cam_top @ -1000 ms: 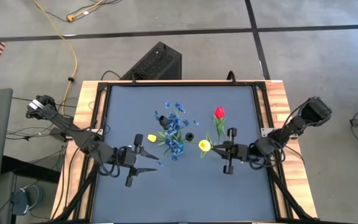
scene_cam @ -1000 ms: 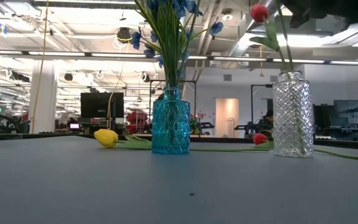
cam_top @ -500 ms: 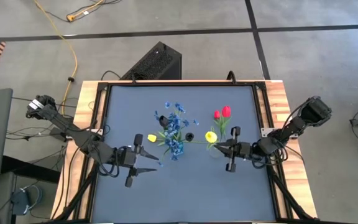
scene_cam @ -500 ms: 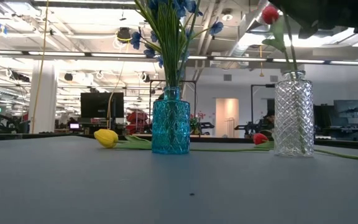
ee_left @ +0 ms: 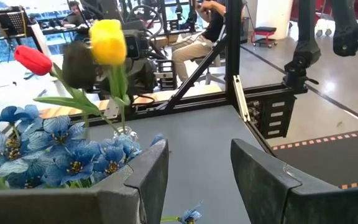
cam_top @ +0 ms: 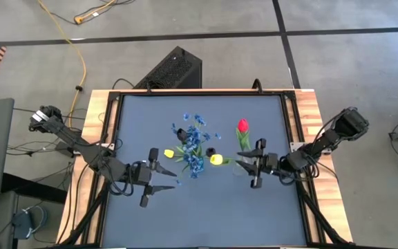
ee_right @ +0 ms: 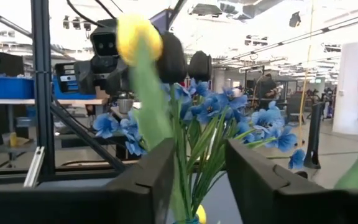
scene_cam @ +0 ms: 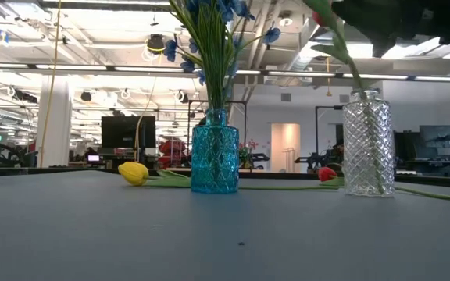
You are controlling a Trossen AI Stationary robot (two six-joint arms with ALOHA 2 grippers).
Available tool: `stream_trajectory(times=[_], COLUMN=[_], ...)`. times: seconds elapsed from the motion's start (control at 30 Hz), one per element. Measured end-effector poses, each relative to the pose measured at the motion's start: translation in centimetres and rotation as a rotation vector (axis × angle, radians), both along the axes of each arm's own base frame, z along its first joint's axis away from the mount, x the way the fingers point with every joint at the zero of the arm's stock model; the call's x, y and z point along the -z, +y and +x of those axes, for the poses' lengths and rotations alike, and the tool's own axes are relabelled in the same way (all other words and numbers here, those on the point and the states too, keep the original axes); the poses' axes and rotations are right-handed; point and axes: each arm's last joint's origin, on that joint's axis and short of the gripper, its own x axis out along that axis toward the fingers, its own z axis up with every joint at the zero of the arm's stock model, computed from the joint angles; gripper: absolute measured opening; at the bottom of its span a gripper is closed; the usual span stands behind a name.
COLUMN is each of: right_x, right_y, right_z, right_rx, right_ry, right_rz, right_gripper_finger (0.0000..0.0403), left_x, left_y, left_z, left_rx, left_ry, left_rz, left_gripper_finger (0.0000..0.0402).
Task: Sort flowers into vase by color
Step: Put the top yellow flower into the transparent vase
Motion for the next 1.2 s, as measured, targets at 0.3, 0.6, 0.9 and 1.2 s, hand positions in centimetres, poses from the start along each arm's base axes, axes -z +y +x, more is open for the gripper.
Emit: stream_trajectory(times=[0.3, 0.6, 0.9, 1.2], right_x=[-0.7, -2.6, -5.0, -7.3], right_y=[0.2, 1.1, 5.1, 8.4], right_z=[-0.5, -2.1, 2.1, 5.3], right_rx=[-0.021, -0.107, -0.164, -0.154], right_ry=[-0.03, -0.029, 0.362, 0.474], right_rz=[0.021, 0.044, -0.006, -0.064], right_gripper_finger=[0.0247, 0.025, 0.0244, 0.0181], left_x=[0.0, 0.1, 0.1, 0.1], left_y=[0.0, 0.0, 0.0, 0.0], left_z=[0.0, 0.0, 0.0, 0.0], left_rx=[0.0, 0.0, 0.002, 0.002], left_ry=[0.0, 0.007, 0.004, 0.005], left_rz=[0.0, 0.004, 0.02, 0.021], left_gripper_finger=[0.0164, 0.0164, 0.0164, 0.0164])
